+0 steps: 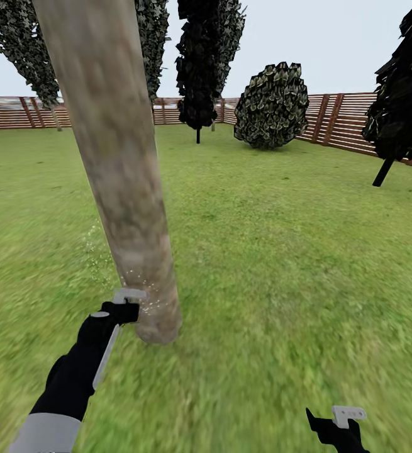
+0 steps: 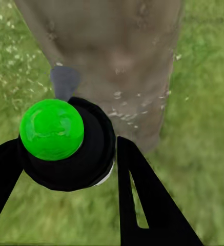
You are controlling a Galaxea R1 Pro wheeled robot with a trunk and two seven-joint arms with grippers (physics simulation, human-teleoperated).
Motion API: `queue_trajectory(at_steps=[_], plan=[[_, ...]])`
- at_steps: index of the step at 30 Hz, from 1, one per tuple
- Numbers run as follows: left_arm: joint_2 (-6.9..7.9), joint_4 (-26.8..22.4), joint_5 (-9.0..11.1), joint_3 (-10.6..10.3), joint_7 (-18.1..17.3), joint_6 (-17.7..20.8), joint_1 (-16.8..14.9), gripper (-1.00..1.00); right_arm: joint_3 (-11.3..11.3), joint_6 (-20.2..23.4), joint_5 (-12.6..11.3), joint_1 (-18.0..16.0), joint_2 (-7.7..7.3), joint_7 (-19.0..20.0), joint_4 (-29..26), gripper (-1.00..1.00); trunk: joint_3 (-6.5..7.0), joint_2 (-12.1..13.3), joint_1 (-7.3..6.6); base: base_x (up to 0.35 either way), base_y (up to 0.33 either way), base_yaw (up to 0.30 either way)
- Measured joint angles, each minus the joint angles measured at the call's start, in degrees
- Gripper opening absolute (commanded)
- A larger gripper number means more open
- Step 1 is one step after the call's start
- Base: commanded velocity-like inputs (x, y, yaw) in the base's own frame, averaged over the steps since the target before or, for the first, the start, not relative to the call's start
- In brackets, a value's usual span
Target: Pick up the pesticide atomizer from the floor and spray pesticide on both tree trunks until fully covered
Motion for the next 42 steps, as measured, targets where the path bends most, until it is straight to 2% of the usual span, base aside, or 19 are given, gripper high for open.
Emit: queue_trajectory(at_steps=[3, 5, 9, 12, 15, 16, 18, 20, 23, 24, 25, 27, 29, 30, 32, 36, 39, 40, 42], plan=[[0.18, -0.3, 0.1, 4.9, -0.1, 0.0, 0.0, -1.0, 0.0, 0.0, 0.0, 0.0, 0.0, 0.0, 0.0, 1.0, 0.0, 0.0, 0.0, 0.0, 0.0, 0.0], [0.24, -0.3, 0.3, 6.1, -0.2, 0.0, 0.0, -1.0, 0.0, 0.0, 0.0, 0.0, 0.0, 0.0, 0.0, 1.0, 0.0, 0.0, 0.0, 0.0, 0.0, 0.0], [-0.37, -0.9, 0.5, 5.2, -0.2, 0.1, 0.0, -1.0, 0.0, 0.0, 0.0, 0.0, 0.0, 0.0, 0.0, 1.0, 0.0, 0.0, 0.0, 0.0, 0.0, 0.0], [-0.73, -4.6, 0.8, 0.7, -0.1, 5.2, 0.0, -1.0, 0.0, 0.0, 0.0, 0.0, 0.0, 0.0, 0.0, 1.0, 0.0, 0.0, 0.0, 0.0, 0.0, 0.0], [-0.32, -9.3, 0.2, -0.4, -0.1, 9.2, -0.1, -1.0, 0.0, 0.0, 0.0, 0.0, 0.0, 0.0, 0.0, 1.0, 0.0, 0.0, 0.0, 0.0, 0.0, 0.0], [-0.05, -9.8, 0.1, 0.2, -0.1, 9.6, 0.0, -1.0, 0.0, 0.0, 0.0, 0.0, 0.0, 0.0, 0.0, 1.0, 0.0, 0.0, 0.0, 0.0, 0.0, 0.0], [0.43, -10.2, -0.2, 3.7, -0.1, 9.9, -0.2, -1.0, 0.0, 0.0, 0.0, 0.0, 0.0, 0.0, 0.0, 1.0, 0.0, 0.0, 0.0, 0.0, 0.0, 0.0], [1.63, -10.3, -0.2, 7.1, -0.2, 10.1, -0.6, -1.0, 0.0, 0.0, 0.0, 0.0, 0.0, 0.0, 0.0, 1.0, 0.0, 0.0, 0.0, 0.0, 0.0, 0.0], [1.52, -10.7, 0.7, 7.1, -0.5, 10.8, -0.4, -1.0, 0.0, 0.0, 0.0, 0.0, 0.0, 0.0, 0.0, 1.0, 0.0, 0.0, 0.0, 0.0, 0.0, 0.0], [1.39, -10.8, 0.8, 6.2, -0.5, 11.5, -0.4, -1.0, 0.0, 0.0, 0.0, 0.0, 0.0, 0.0, 0.0, 1.0, 0.0, 0.0, 0.0, 0.0, 0.0, 0.0], [1.22, -11.0, 1.1, 4.1, -0.5, 12.2, -0.6, -1.0, 0.0, 0.0, 0.0, 0.0, 0.0, 0.0, 0.0, 1.0, 0.0, 0.0, 0.0, 0.0, 0.0, 0.0], [1.03, -11.2, 0.8, 1.6, -0.5, 12.5, -0.7, -1.0, 0.0, 0.0, 0.0, 0.0, 0.0, 0.0, 0.0, 1.0, 0.0, 0.0, 0.0, 0.0, 0.0, 0.0], [0.64, -11.4, 0.9, 0.0, -0.5, 12.9, -0.8, -1.0, 0.0, 0.0, 0.0, 0.0, 0.0, 0.0, 0.0, 1.0, 0.0, 0.0, 0.0, 0.0, 0.0, 0.0], [-0.25, -11.4, 1.1, -0.7, -0.5, 13.4, -0.8, -1.0, 0.0, 0.0, 0.0, 0.0, 0.0, 0.0, 0.0, 1.0, 0.0, 0.0, 0.0, 0.0, 0.0, 0.0], [-1.01, -11.9, 0.6, -1.1, -0.4, 13.6, -0.9, -1.0, 0.0, 0.0, 0.0, 0.0, 0.0, 0.0, 0.0, 1.0, 0.0, 0.0, 0.0, 0.0, 0.0, 0.0], [-0.56, -13.5, 0.1, -0.7, -0.4, 16.2, -2.4, -1.0, 0.0, 0.0, 0.0, 0.0, 0.0, 0.0, 0.0, 1.0, 0.0, 0.0, 0.0, 0.0, 0.0, 0.0], [-0.02, -13.6, -0.1, 2.3, -0.4, 16.6, -3.9, -1.0, 0.0, 0.0, 0.0, 0.0, 0.0, 0.0, 0.0, 1.0, 0.0, 0.0, 0.0, 0.0, 0.0, 0.0], [1.0, -13.7, -0.4, 4.0, -0.4, 16.7, -4.5, -1.0, 0.0, 0.0, 0.0, 0.0, 0.0, 0.0, 0.0, 1.0, 0.0, 0.0, 0.0, 0.0, 0.0, 0.0], [1.77, -13.7, 0.4, 4.8, -0.5, 16.7, -4.8, -1.0, 0.0, 0.0, 0.0, 0.0, 0.0, 0.0, 0.0, 1.0, 0.0, 0.0, 0.0, 0.0, 0.0, 0.0]])
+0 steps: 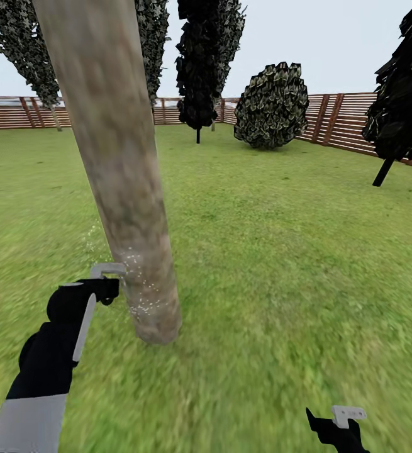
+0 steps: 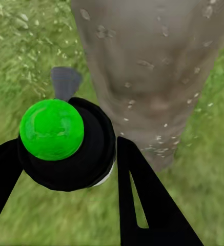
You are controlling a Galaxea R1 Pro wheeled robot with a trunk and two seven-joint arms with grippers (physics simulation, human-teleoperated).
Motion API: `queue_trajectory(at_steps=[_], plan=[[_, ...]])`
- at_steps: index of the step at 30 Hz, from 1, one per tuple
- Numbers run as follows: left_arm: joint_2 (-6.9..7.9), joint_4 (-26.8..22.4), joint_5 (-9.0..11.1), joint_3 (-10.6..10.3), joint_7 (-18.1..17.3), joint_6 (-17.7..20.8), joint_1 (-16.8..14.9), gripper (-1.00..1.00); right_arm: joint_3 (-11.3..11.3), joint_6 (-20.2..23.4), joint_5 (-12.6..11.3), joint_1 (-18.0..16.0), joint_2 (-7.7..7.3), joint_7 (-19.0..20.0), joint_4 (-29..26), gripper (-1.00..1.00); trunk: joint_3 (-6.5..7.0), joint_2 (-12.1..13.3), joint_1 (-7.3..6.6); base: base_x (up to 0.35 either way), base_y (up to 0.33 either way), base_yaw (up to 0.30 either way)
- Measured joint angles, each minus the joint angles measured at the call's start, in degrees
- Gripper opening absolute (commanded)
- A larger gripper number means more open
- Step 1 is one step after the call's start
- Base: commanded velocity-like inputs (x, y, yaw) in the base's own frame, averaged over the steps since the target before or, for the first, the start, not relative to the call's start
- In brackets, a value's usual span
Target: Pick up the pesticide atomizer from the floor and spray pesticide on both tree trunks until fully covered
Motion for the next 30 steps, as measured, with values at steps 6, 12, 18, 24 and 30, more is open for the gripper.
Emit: queue_trajectory(at_steps=[6, 12, 18, 24, 30], plan=[[-1.17, -0.5, 0.4, -3.6, -0.1, 0.1, -0.3, -1.0, 0.0, 0.0, 0.0, 0.0, 0.0, 0.0, 0.0, 1.0, 0.0, 0.0, 0.0, 0.0, 0.0, 0.0], [-1.48, -1.1, -0.2, -4.3, 0.0, 0.2, -1.5, -1.0, 0.0, 0.0, 0.1, 0.0, 0.0, 0.0, 0.1, 1.0, 0.0, 0.0, 0.0, 0.0, 0.0, 0.0], [-1.01, -0.9, 0.1, 0.9, 0.0, 0.1, -2.1, -1.0, 0.0, 0.0, 0.1, 0.0, 0.0, 0.0, 0.1, 1.0, 0.0, 0.0, 0.0, 0.0, 0.0, 0.0], [-1.13, 1.3, 0.2, 0.8, -0.1, -0.9, 1.0, -1.0, 0.0, 0.0, 0.1, 0.0, 0.0, 0.0, 0.1, 1.0, -0.01, 0.0, 0.0, 0.0, 0.0, 0.0], [-1.67, 7.2, 0.2, 0.8, -0.2, -2.0, 4.0, -1.0, 0.0, 0.0, 0.1, 0.0, 0.02, 0.0, 0.1, 1.0, 0.0, 0.0, 0.0, 0.0, 0.0, 0.0]])
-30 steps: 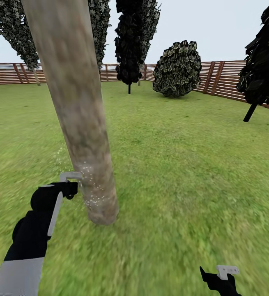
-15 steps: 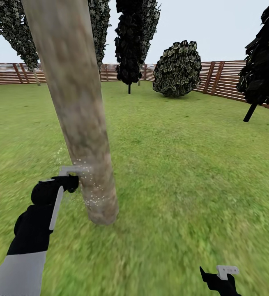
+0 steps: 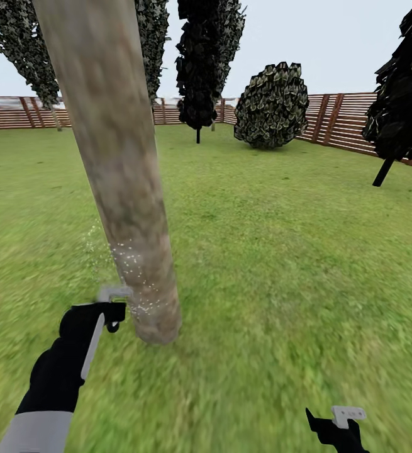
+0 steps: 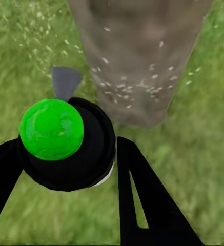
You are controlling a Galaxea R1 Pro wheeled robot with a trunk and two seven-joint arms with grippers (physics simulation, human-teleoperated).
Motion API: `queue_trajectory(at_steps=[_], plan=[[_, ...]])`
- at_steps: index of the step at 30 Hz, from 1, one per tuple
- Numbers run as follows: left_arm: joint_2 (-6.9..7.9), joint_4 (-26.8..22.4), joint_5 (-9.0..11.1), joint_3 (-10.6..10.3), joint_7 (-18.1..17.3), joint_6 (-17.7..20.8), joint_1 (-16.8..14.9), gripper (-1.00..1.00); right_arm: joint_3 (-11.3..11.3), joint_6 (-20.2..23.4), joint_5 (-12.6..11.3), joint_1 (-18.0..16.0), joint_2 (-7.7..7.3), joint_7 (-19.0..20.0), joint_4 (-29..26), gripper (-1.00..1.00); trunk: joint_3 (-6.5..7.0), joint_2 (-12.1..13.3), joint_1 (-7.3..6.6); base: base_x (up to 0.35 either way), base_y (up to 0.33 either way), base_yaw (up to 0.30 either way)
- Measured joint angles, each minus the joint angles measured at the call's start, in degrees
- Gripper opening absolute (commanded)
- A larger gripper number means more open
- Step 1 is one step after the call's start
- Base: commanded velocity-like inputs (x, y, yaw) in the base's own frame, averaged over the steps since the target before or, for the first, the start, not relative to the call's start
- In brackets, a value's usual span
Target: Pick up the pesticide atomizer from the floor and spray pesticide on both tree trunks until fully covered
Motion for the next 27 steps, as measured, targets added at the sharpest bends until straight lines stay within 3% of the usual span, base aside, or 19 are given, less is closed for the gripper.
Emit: queue_trajectory(at_steps=[2, 5, 8, 12, 16, 17, 19, 20, 24, 27], plan=[[0.01, 2.4, 0.0, 0.0, 0.0, -1.7, 0.1, -1.0, 0.0, 0.0, 0.0, 0.0, -0.01, 0.0, 0.0, 1.0, 0.0, 0.0, 0.0, 0.0, 0.0, 0.0], [-0.06, 9.3, 0.0, 0.1, 0.1, -7.4, 0.1, -1.0, 0.0, 0.0, 0.0, 0.0, -0.02, 0.0, 0.0, 1.0, 0.0, 0.0, 0.0, 0.0, 0.0, 0.0], [-0.17, 11.9, 0.1, -0.1, 0.1, -8.8, 0.1, -1.0, 0.0, 0.0, 0.0, 0.0, -0.01, 0.0, 0.0, 1.0, 0.0, 0.0, 0.0, 0.0, 0.0, 0.0], [-0.26, 12.2, 0.2, -3.2, 0.1, -9.0, 0.1, -1.0, 0.0, 0.0, 0.0, 0.0, -0.02, 0.0, 0.0, 1.0, 0.0, 0.0, 0.0, 0.0, 0.0, 0.0], [-1.56, 13.8, 0.1, -4.2, 0.1, -10.0, 0.4, -1.0, 0.0, 0.0, 0.0, 0.0, 0.03, 0.0, 0.0, 1.0, 0.0, 0.0, 0.0, 0.0, 0.0, 0.0], [-1.62, 15.1, 0.1, -4.2, 0.2, -12.2, 0.7, -1.0, 0.0, 0.0, 0.0, 0.0, 0.03, 0.0, 0.0, 1.0, 0.0, 0.0, 0.0, 0.0, 0.0, 0.0], [-2.25, 21.6, 0.3, -4.2, 0.9, -21.7, 1.0, -1.0, 0.0, 0.0, 0.0, 0.0, 0.02, 0.0, 0.0, 1.0, -0.01, 0.0, 0.0, 0.0, 0.0, 0.0], [-2.53, 24.7, 0.2, -4.2, 1.1, -23.6, 1.1, -1.0, 0.0, 0.0, 0.0, 0.0, 0.03, 0.0, 0.0, 1.0, -0.01, 0.0, 0.0, 0.0, 0.0, 0.0], [-2.66, 30.7, -0.3, -3.9, 1.6, -25.2, 1.2, -1.0, 0.0, 0.0, 0.0, 0.0, 0.03, 0.0, 0.0, 1.0, 0.0, 0.0, 0.0, 0.0, 0.0, 0.0], [-2.76, 36.2, 0.0, -3.7, 5.4, -29.2, 1.2, -1.0, 0.0, 0.0, 0.0, 0.0, 0.0, 0.2, 0.0, 1.0, 0.0, 0.0, 0.0, 0.062, -0.059, 0.0]])
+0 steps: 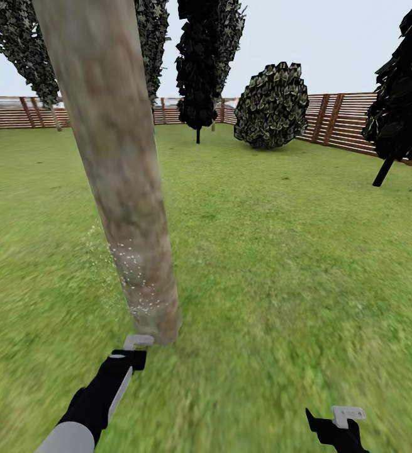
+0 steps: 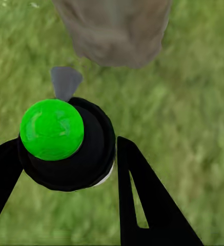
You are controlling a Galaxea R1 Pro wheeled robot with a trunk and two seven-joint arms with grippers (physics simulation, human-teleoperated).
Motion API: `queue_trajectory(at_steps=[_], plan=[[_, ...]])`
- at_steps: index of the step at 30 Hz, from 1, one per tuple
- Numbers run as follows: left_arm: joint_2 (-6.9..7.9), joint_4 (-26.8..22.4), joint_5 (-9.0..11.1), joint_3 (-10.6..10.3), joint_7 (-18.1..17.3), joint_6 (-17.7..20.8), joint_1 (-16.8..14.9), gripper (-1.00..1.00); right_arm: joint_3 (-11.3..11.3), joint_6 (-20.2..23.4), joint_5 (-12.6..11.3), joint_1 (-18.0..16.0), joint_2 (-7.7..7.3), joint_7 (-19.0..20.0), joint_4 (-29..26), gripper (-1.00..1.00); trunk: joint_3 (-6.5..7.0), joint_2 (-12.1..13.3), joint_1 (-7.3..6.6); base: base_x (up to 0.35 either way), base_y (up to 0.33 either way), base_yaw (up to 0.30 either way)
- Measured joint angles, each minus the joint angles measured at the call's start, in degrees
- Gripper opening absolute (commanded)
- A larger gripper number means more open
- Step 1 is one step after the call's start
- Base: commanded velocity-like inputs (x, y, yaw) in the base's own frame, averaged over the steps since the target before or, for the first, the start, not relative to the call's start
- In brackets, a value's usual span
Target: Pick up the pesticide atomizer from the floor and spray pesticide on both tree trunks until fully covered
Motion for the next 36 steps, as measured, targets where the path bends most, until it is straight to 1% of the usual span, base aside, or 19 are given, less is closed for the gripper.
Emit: queue_trajectory(at_steps=[1, 2, 4, 6, 8, 10, 17, 25, 36], plan=[[0.04, 1.5, -0.1, 0.5, 1.3, -3.1, 0.0, -1.0, 0.0, 0.0, 0.0, 0.0, 0.03, 0.1, 0.0, 1.0, 0.0, 0.0, 0.0, 0.121, -0.203, 0.0], [0.05, 2.0, 0.1, 1.2, 1.6, -4.1, 0.0, -1.0, 0.0, 0.0, -0.1, 0.0, 0.05, 0.1, -0.1, 1.0, 0.0, 0.0, 0.0, 0.107, -0.233, 0.0], [0.06, 2.6, 0.1, 2.2, 1.8, -4.8, 0.0, -1.0, 0.0, 0.0, -0.1, 0.0, 0.04, 0.1, -0.1, 1.0, 0.0, 0.0, 0.0, 0.096, -0.253, 0.0], [-0.2, 2.9, 0.2, 2.5, 1.9, -5.2, 0.0, -1.0, 0.0, 0.0, -0.1, 0.0, 0.0, 0.1, -0.1, 1.0, 0.0, 0.0, 0.0, 0.035, -0.267, 0.034], [-0.92, 3.0, 0.2, 2.6, 2.0, -5.4, 0.0, -1.0, 0.0, 0.0, -0.1, 0.0, 0.0, 0.1, -0.1, 1.0, 0.0, 0.0, 0.0, 0.009, -0.27, 0.178], [-1.26, 3.0, 0.2, 2.7, 2.1, -5.4, 0.0, -1.0, -0.1, 0.0, -0.1, 0.0, -0.02, 0.1, -0.1, 1.0, 0.0, 0.0, 0.0, 0.002, -0.271, 0.257], [-1.35, 3.0, 0.1, 2.9, 2.1, -5.5, 0.0, -1.0, -0.1, 0.0, -0.1, 0.0, -0.03, 0.0, -0.1, 1.0, 0.0, 0.0, 0.0, -0.102, -0.261, 0.055], [-1.43, 3.0, 0.1, 2.9, 2.1, -5.5, 0.0, -1.0, -0.1, 0.0, -0.1, 0.0, -0.03, 0.1, -0.1, 1.0, 0.0, 0.0, 0.0, 0.002, -0.27, 0.004], [-1.44, 3.0, 0.1, 2.9, 2.1, -5.5, 0.0, -1.0, 0.0, 0.0, -0.1, 0.0, -0.03, 0.1, -0.1, 1.0, 0.0, 0.0, 0.0, 0.076, -0.271, 0.248]])
